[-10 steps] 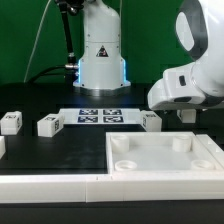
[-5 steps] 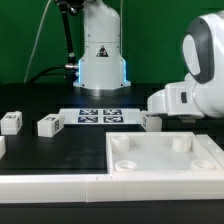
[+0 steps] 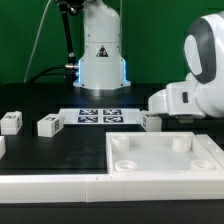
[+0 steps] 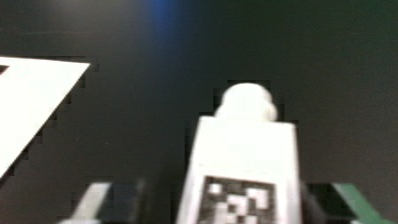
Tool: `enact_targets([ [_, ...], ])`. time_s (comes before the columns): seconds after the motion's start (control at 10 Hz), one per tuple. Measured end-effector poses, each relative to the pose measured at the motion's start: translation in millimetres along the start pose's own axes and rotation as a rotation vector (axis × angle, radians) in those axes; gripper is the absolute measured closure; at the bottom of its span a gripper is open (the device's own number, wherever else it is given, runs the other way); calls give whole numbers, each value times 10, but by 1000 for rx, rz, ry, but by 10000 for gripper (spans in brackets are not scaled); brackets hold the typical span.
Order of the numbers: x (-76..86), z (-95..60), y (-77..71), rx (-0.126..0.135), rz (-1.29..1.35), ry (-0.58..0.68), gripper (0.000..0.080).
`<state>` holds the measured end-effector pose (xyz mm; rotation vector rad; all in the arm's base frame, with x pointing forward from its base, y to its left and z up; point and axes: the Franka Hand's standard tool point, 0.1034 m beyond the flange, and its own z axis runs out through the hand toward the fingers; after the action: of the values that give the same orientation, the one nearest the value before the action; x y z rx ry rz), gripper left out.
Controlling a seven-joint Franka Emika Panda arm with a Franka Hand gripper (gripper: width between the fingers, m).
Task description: Assemble one leg
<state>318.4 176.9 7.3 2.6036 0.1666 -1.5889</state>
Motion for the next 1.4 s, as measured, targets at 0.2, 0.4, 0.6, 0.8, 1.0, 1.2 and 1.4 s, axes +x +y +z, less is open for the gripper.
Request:
enact_targets([
  [0.2,-2,1,1,0,0,-1,514],
  [0.4,-2,1,1,0,0,-1,514],
  [0.6,-20,-20,5,-2,-4,0,514],
  [0.8,-317,-347,64,-10,-15,39,512],
  [1.0,-708,-597,170,-16,-4,40,512],
  [1.2,-717,-659,170,-13,-3,87,512],
  [1.4,-650,-689,156,-6,-2,149,512],
])
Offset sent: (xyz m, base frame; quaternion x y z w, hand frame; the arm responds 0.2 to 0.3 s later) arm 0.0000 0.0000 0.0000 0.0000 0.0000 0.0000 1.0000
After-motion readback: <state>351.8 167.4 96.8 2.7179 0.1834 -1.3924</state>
